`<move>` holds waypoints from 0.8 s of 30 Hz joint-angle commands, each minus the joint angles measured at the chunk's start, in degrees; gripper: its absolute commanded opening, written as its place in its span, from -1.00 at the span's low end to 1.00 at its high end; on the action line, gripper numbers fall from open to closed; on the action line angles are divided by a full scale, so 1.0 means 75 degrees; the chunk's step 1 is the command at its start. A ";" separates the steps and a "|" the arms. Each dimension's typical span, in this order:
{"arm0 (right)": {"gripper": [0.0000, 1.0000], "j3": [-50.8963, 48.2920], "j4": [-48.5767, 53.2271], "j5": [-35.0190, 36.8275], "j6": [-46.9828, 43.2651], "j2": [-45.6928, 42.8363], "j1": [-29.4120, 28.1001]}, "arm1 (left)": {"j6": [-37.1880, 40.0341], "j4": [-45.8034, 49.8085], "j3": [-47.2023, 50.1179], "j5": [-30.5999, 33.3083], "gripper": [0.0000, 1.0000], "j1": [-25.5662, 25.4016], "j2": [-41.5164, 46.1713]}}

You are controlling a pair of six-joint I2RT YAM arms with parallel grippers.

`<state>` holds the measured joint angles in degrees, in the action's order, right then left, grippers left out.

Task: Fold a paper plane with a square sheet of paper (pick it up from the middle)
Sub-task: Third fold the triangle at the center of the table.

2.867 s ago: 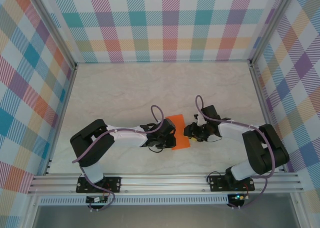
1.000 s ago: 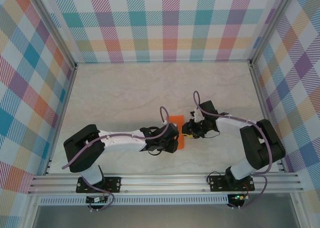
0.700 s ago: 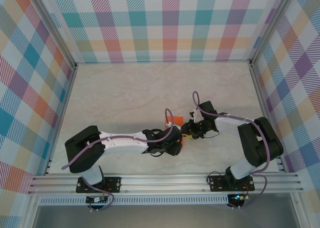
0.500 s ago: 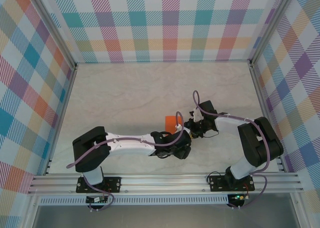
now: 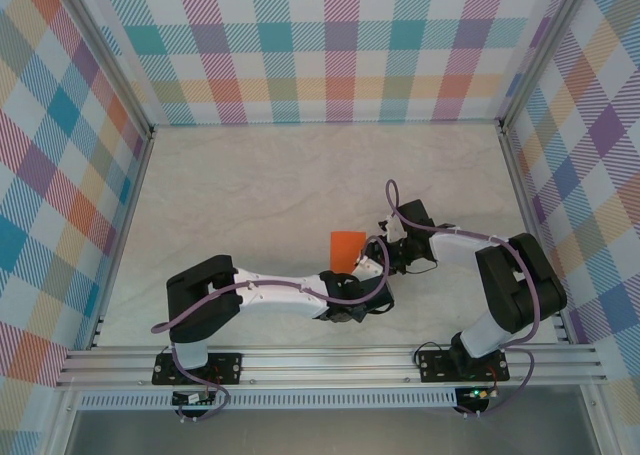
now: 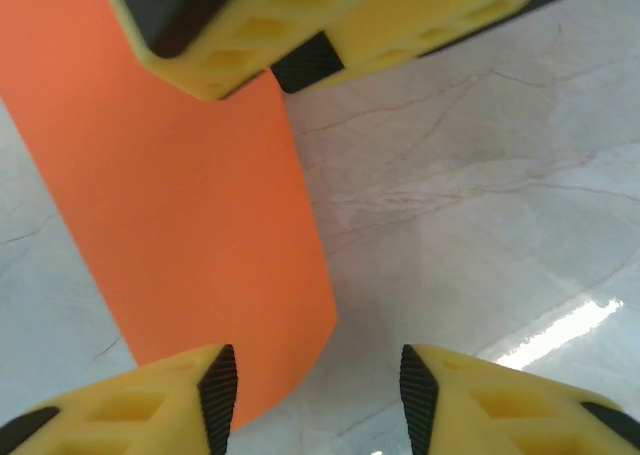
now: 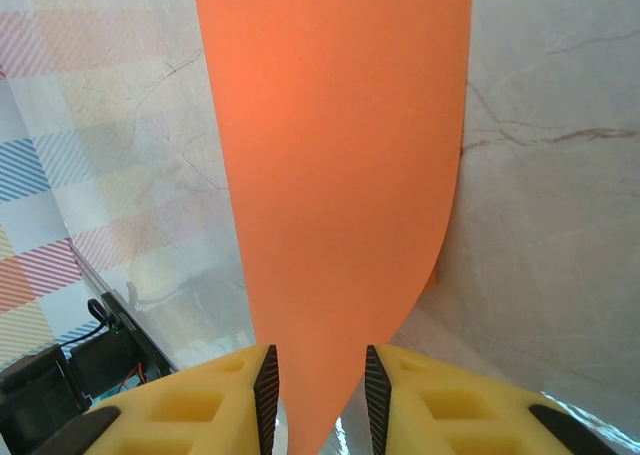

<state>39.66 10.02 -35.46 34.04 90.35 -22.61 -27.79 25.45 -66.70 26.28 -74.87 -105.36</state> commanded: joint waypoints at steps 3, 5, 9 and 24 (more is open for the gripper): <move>-0.36 0.0196 0.0081 -0.0165 0.0019 -0.0070 -0.0044 | 0.0095 0.0122 -0.0249 0.0447 -0.29 -0.0079 0.0021; -0.36 0.0208 0.0096 -0.0157 0.0002 -0.0082 -0.0044 | 0.0186 0.0124 -0.0294 0.0451 -0.41 -0.0084 -0.0001; -0.36 0.0221 0.0186 -0.0101 -0.0027 -0.0113 -0.0043 | 0.0299 0.0100 -0.0307 0.0433 -0.65 -0.0027 0.0032; -0.30 0.0526 0.0886 0.0621 -0.0212 -0.0468 -0.0043 | 0.0904 -0.1039 0.0690 -0.1593 -1.00 0.0852 0.0873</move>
<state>41.60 13.98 -32.86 33.69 89.30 -22.61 -23.27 20.80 -63.35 20.12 -70.43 -102.32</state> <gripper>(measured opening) 0.348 0.047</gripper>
